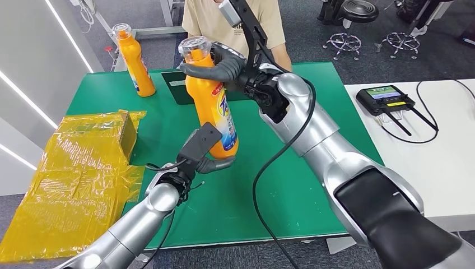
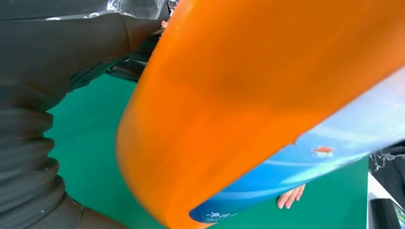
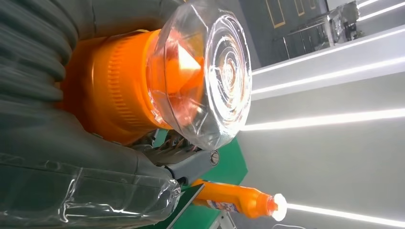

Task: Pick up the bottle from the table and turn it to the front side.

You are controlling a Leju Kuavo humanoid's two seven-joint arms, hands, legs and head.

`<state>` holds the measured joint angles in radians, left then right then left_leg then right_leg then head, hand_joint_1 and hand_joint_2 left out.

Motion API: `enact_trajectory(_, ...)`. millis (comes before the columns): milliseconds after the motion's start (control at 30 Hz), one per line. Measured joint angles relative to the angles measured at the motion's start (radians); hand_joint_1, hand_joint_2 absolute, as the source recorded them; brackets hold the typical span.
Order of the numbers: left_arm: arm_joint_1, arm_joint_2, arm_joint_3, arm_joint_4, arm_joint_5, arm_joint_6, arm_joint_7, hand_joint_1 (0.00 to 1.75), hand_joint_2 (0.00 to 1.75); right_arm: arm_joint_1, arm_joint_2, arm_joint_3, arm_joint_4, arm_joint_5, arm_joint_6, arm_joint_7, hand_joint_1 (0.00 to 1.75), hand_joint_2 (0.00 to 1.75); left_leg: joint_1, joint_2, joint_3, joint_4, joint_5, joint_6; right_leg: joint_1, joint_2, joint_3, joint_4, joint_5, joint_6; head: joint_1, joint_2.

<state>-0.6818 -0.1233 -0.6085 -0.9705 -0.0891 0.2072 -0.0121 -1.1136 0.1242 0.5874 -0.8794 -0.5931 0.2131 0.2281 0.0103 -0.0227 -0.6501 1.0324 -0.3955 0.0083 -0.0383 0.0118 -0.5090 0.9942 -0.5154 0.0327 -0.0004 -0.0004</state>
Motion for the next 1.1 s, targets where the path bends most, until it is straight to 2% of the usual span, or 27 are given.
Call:
enact_trajectory(167, 0.001, -0.001, 0.003, 0.0, 0.031, -0.021, 0.0, 1.75, 1.75, 0.009, -0.003, -0.008, -0.013, 0.003, -0.001, -0.003, 1.75, 1.75, 0.0, 0.0, 0.0, 0.0, 0.0, 0.0, 0.0, 0.0, 0.0, 0.0, 0.0, 0.0, 0.0, 0.0)
enact_trajectory(267, 0.005, -0.001, 0.006, -0.002, 0.056, -0.037, 0.0, 1.75, 1.75, 0.018, -0.007, -0.012, -0.024, 0.007, 0.0, -0.007, 0.44, 1.75, 0.0, 0.0, 0.0, 0.0, 0.0, 0.0, 0.0, 0.0, 0.0, 0.0, 0.0, 0.0, 0.0, 0.0)
enact_trajectory(300, 0.007, 0.0, 0.007, -0.005, 0.062, -0.041, 0.0, 1.75, 1.75, 0.022, -0.008, -0.014, -0.03, 0.007, 0.0, -0.009, 0.0, 1.31, 0.0, 0.0, 0.0, 0.0, 0.0, 0.0, 0.0, 0.0, 0.0, 0.0, 0.0, 0.0, 0.0, 0.0)
enact_trajectory(400, 0.019, 0.012, 0.014, -0.032, 0.068, -0.052, 0.0, 1.75, 1.75, 0.036, -0.019, -0.023, -0.054, 0.013, 0.0, -0.019, 0.0, 0.0, 0.0, 0.0, 0.0, 0.0, 0.0, 0.0, 0.0, 0.0, 0.0, 0.0, 0.0, 0.0, 0.0, 0.0)
enact_trajectory(500, 0.034, 0.043, 0.032, -0.077, 0.058, -0.055, 0.0, 1.75, 1.75, 0.053, -0.049, -0.041, -0.091, 0.03, -0.006, -0.029, 0.0, 0.0, 0.0, 0.0, 0.0, 0.0, 0.0, 0.0, 0.0, 0.0, 0.0, 0.0, 0.0, 0.0, 0.0, 0.0)
enact_trajectory(600, 0.057, 0.094, 0.067, -0.125, 0.047, -0.044, -0.001, 1.75, 1.75, 0.066, -0.1, -0.068, -0.137, 0.041, -0.008, -0.037, 0.0, 0.0, 0.0, 0.0, 0.0, 0.0, 0.0, 0.0, 0.0, 0.0, 0.0, 0.0, 0.0, 0.0, 0.0, 0.0)
enact_trajectory(900, 0.13, 0.258, 0.244, -0.212, 0.073, -0.029, -0.036, 1.75, 1.75, 0.121, -0.275, -0.131, -0.234, 0.04, 0.03, -0.057, 0.0, 0.0, 0.0, 0.001, 0.0, 0.0, 0.0, 0.0, 0.0, 0.0, 0.0, 0.0, 0.0, 0.0, 0.0, 0.0)
enact_trajectory(1100, 0.152, 0.303, 0.299, -0.23, 0.083, -0.017, -0.039, 1.75, 1.75, 0.149, -0.323, -0.141, -0.26, 0.039, 0.039, -0.061, 0.0, 0.0, 0.0, 0.001, 0.0, 0.0, 0.0, 0.0, 0.0, 0.0, 0.0, 0.0, 0.0, 0.0, 0.0, 0.0)
